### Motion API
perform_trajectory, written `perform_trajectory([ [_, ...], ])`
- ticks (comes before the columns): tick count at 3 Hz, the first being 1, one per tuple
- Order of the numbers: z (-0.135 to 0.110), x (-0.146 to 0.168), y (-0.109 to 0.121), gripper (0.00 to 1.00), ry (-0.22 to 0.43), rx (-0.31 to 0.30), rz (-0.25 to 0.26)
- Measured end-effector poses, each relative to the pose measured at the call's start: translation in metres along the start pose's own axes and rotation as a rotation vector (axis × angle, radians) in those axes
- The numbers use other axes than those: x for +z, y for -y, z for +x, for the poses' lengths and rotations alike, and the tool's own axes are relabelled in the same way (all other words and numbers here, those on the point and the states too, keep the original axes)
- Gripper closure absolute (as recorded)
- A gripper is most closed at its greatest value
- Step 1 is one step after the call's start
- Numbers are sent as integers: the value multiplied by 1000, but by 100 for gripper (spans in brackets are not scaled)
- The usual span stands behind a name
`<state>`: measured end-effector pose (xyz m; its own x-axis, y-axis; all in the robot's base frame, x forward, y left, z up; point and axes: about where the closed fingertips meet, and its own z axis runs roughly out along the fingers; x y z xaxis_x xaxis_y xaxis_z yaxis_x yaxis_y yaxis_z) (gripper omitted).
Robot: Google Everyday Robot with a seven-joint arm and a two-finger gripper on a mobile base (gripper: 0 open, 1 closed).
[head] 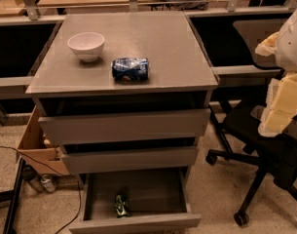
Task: Pick green can from bottom drawer and place on counter
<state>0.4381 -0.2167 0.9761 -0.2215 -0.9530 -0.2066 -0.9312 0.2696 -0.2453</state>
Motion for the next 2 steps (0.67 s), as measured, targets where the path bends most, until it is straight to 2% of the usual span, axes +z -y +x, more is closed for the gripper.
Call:
perform_trajectory([
  [1, -1, 0, 0, 0, 1, -1, 2],
  [2, -15, 23, -7, 0, 0, -71, -20],
])
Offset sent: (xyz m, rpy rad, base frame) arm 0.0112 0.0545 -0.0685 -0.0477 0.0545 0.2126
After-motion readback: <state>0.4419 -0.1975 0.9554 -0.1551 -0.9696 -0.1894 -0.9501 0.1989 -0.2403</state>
